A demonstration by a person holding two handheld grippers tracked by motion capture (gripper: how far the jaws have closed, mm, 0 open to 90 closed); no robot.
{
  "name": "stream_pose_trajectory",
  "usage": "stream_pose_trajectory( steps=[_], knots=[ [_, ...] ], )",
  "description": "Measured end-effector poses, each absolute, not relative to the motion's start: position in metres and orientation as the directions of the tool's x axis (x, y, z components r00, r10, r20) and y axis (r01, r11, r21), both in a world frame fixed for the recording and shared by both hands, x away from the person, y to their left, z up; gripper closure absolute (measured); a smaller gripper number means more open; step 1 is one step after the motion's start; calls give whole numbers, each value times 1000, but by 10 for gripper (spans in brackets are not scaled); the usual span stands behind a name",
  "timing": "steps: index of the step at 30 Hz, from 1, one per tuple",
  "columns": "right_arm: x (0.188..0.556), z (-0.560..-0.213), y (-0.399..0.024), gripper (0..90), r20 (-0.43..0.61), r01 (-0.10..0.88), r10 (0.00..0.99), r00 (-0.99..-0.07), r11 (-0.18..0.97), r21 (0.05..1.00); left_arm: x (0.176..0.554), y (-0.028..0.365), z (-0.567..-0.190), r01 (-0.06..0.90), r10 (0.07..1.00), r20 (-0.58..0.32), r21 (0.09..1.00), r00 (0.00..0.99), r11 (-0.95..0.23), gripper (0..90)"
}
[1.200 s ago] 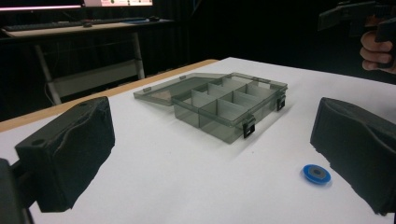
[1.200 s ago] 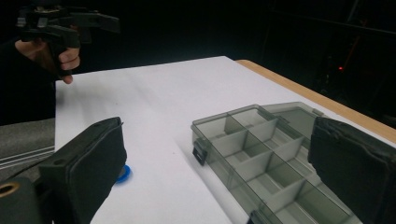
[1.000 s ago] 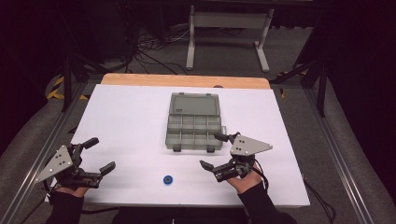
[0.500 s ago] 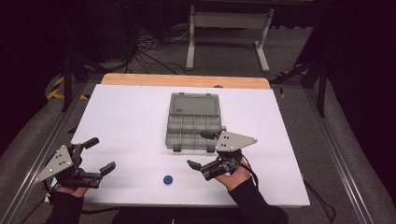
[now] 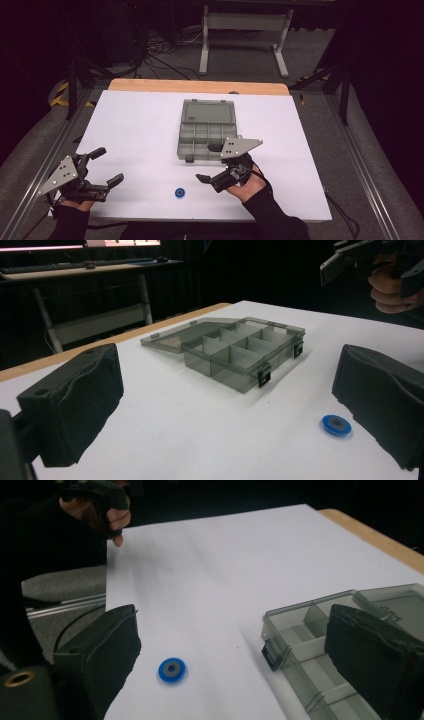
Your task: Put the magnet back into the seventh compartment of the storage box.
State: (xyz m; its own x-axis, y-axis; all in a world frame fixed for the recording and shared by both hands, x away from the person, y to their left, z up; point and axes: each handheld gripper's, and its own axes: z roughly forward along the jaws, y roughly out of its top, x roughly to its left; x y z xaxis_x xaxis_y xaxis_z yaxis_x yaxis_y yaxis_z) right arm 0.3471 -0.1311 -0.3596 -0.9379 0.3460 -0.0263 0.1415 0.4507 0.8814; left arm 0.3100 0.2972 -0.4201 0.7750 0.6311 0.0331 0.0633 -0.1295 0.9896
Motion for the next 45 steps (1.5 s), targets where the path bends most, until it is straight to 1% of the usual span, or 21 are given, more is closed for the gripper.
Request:
stream_pose_trajectory(
  steps=[4, 5, 9, 16, 24, 26, 29, 35, 38, 45],
  knots=[
    [349, -357, -126, 118, -34, 137, 310, -950, 515, 846, 310, 297, -420, 64, 630, 31, 990, 776, -128, 7],
    [349, -357, -126, 118, -34, 137, 310, -950, 515, 846, 310, 297, -420, 64, 630, 31, 990, 776, -128, 6],
    [352, -353, -119, 129, -28, 156, 283, -959, 606, 780, 310, 297, -420, 62, 629, 35, 989, 776, -132, 7],
    [358, -351, -112, 137, 0, 196, 275, -962, 686, 701, 310, 296, -420, 64, 629, 30, 990, 777, -126, 7],
    [360, -354, -106, 153, 26, 219, 263, -964, 740, 636, 310, 297, -420, 62, 628, 35, 989, 777, -132, 7],
    [361, -355, -103, 154, 27, 231, 267, -963, 775, 588, 311, 296, -420, 63, 629, 35, 989, 777, -132, 7],
    [361, -355, -102, 151, 14, 227, 267, -964, 788, 572, 310, 296, -420, 63, 628, 35, 989, 777, -132, 7],
    [361, -357, -102, 152, 13, 218, 260, -965, 781, 585, 310, 296, -420, 59, 629, 36, 990, 777, -130, 7],
    [361, -361, -101, 159, 25, 222, 258, -966, 772, 596, 310, 296, -420, 62, 629, 31, 990, 777, -126, 7],
    [362, -374, -90, 179, 50, 223, 238, -970, 784, 579, 310, 296, -420, 65, 628, 32, 989, 778, -131, 7]
  ],
)
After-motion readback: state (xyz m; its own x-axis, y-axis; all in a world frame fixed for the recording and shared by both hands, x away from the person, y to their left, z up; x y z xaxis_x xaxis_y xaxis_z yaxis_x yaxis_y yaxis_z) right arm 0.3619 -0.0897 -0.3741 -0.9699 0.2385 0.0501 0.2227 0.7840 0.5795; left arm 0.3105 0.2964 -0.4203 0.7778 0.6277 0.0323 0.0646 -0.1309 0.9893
